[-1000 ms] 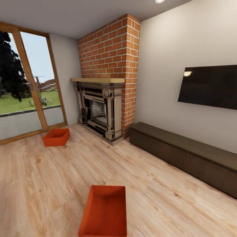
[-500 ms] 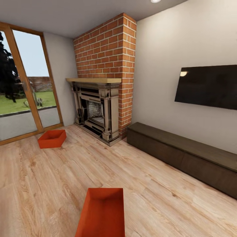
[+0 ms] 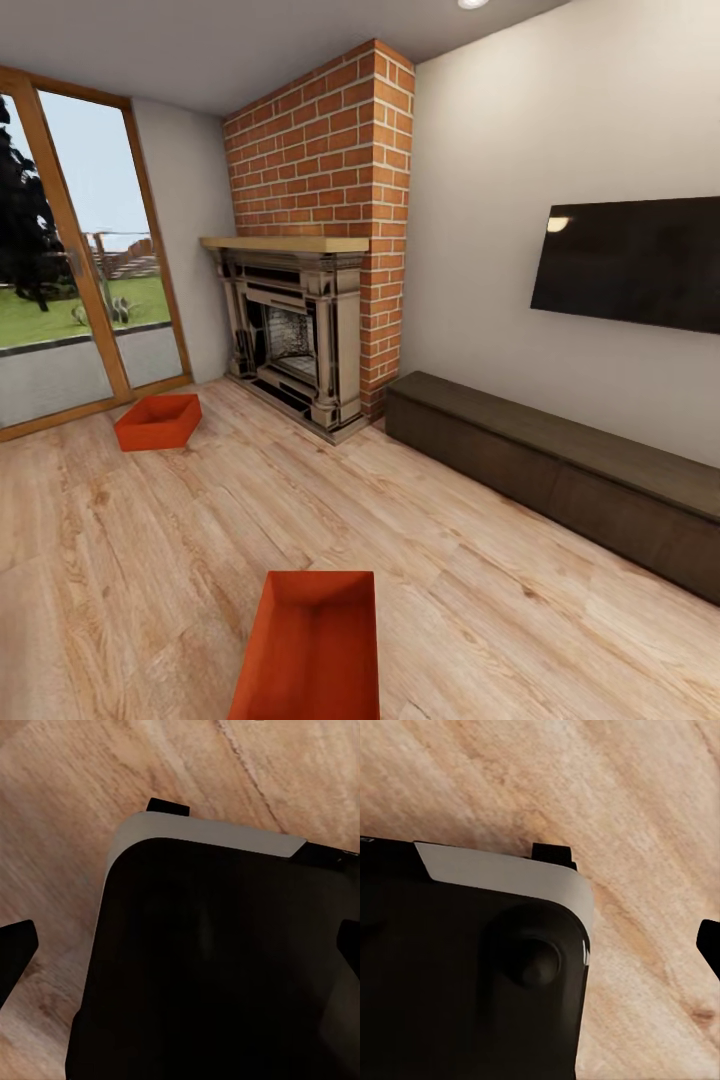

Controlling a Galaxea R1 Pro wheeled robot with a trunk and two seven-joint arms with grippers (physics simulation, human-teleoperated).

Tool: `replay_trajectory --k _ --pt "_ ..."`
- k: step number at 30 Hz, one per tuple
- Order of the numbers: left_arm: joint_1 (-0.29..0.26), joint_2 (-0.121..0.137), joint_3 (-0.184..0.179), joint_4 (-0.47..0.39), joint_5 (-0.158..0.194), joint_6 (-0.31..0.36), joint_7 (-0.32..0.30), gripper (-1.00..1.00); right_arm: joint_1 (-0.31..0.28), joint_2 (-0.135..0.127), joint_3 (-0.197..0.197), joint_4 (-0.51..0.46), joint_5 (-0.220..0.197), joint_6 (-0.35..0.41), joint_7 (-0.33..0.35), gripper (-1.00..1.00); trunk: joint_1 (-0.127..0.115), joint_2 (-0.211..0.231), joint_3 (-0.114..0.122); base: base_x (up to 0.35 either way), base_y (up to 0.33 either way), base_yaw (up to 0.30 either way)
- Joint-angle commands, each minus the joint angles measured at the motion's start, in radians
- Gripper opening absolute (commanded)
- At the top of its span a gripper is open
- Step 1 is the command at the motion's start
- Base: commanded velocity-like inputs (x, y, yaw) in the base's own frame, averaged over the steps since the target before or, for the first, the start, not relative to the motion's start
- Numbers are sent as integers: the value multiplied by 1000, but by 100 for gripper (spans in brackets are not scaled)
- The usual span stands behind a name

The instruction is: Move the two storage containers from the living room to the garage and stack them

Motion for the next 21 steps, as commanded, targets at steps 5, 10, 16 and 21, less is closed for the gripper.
replay_trajectory --k 5,10,16,21 --pt "0 0 5 -1 1 -2 0 100 -1 0 8 3 -9 -7 2 100 0 0 -1 0 1 0" --pt "0 0 5 0 2 -2 0 100 -1 -1 8 3 -9 -8 3 100 0 0 -1 0 106 0" --pt "0 0 5 -1 2 -2 0 100 -1 -1 8 3 -9 -7 3 100 0 0 -1 0 275 0" --pt "0 0 6 -1 2 -2 0 100 -1 -1 8 3 -9 -7 3 100 0 0 -1 0 110 0"
